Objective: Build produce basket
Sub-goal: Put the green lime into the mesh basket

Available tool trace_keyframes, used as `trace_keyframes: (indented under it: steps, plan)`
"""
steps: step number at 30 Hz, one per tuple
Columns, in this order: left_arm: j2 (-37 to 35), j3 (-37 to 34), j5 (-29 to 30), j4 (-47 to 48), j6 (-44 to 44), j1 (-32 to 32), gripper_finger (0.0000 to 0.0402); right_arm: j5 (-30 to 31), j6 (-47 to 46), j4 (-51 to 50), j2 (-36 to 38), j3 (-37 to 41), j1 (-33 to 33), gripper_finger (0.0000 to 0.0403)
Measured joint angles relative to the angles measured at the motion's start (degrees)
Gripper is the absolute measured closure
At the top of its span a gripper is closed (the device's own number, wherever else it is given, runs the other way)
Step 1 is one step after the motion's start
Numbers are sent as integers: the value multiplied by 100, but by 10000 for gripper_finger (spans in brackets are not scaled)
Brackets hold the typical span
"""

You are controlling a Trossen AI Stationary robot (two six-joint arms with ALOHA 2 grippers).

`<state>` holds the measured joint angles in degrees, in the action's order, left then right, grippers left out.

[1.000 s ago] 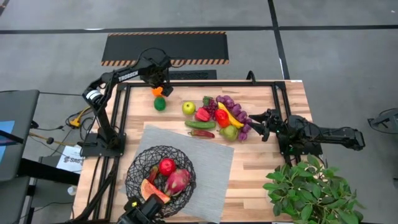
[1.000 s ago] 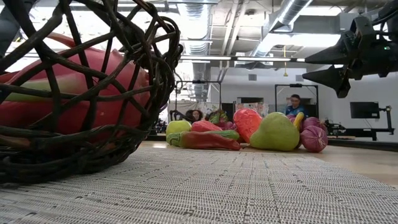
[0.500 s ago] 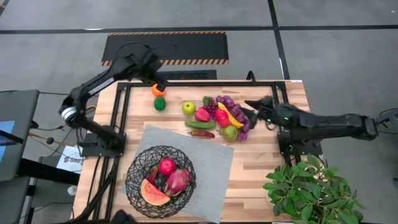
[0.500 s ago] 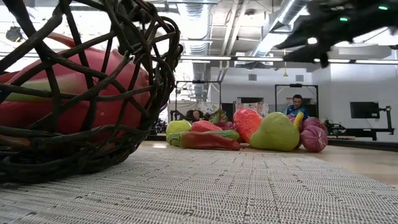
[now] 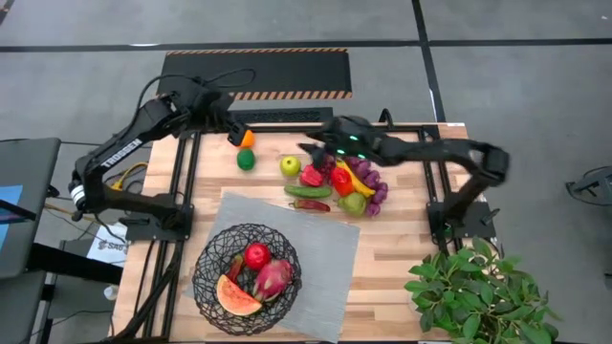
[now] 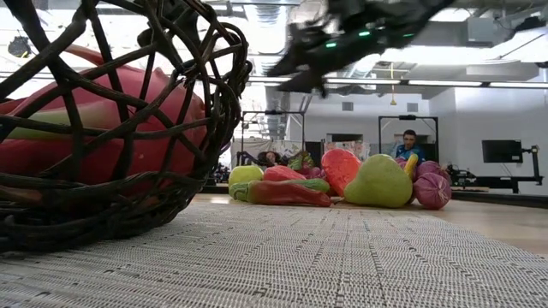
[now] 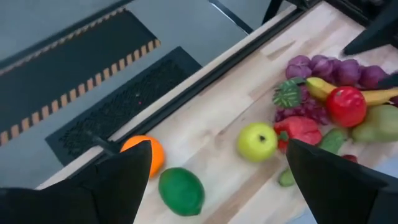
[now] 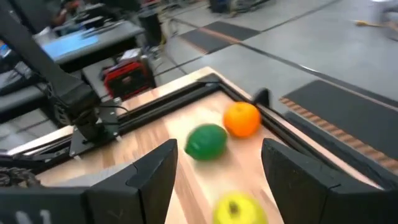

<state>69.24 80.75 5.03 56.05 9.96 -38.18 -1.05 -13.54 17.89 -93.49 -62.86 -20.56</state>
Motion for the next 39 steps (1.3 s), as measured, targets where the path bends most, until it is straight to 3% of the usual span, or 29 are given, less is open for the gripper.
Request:
trace_keyframes:
  steps: [6, 16, 23, 29, 34, 39]
  plan:
    - [-36, 0, 42, 52, -7, 29, 44, -218, 179, -480, -1666, -2147, -82, 148]
    - [-33, 0, 45, 215, -156, 29, 44, -218, 205, -2576, -3829, -5347, 236, 148]
    - [-31, -2, 728, 505, -389, -20, 44, -162, 401, -3553, -4978, -7008, 493, 148]
    - [-27, -305, 130, 193, -498, -728, 44, -142, 587, -4389, -4740, -7064, 445, 148]
    - [-1, -1140, -586, -707, -455, -1456, 44, -143, 792, -5351, -4258, -7076, 340, 148]
    - [125, -2102, -926, -1487, -377, -1632, 44, -146, 866, -6471, -4117, -7059, 242, 148]
